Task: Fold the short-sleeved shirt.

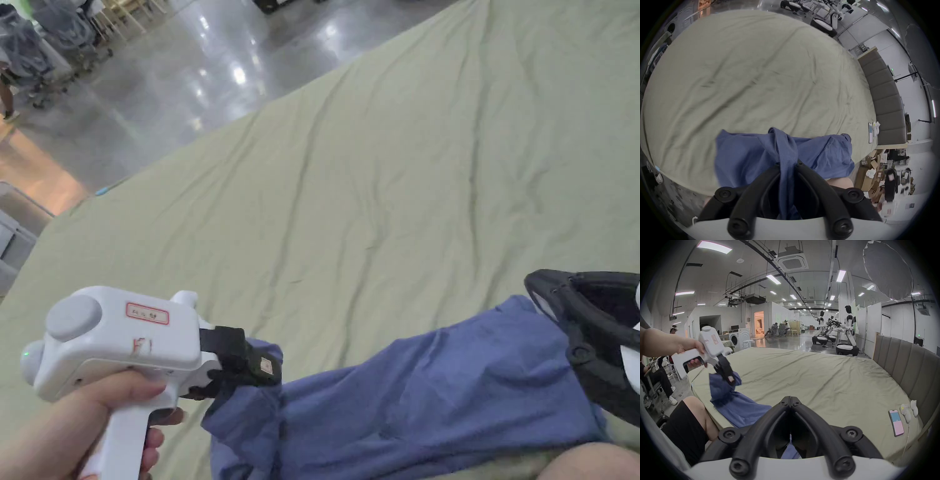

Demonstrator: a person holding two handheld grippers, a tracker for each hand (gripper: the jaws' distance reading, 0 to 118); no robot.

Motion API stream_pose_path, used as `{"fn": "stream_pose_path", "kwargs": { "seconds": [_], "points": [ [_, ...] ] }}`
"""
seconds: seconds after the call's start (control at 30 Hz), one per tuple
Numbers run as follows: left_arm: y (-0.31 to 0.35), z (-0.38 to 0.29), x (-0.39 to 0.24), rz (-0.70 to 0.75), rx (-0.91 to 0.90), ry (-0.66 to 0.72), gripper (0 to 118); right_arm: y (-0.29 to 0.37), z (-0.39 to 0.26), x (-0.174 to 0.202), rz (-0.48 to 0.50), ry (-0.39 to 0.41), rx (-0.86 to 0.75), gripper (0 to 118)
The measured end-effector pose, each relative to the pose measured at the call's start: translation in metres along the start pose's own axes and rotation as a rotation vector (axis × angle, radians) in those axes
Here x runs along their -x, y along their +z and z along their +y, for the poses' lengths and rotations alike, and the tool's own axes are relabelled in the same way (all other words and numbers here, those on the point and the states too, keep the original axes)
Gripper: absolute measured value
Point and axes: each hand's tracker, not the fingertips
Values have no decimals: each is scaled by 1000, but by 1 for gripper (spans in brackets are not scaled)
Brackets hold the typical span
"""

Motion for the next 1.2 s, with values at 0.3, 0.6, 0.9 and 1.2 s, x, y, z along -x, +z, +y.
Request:
{"fn": "stream_pose_path", "kwargs": {
  "seconds": [0.3,0.6,0.9,1.2],
  "points": [
    [9,-13,-53,-167,-42,-212,103,14,-12,-13,-32,-56,19,1],
    [-42,-31,-1,231,-82,-297,5,13,-9,4,-24,-30,27,1],
    [-82,-55,-33,-295,52,-294,3,34,-3,19,-45,17,55,1],
    [40,-40,105,-396,-206,-179,7,11,7,43,-20,40,96,1]
  ]
}}
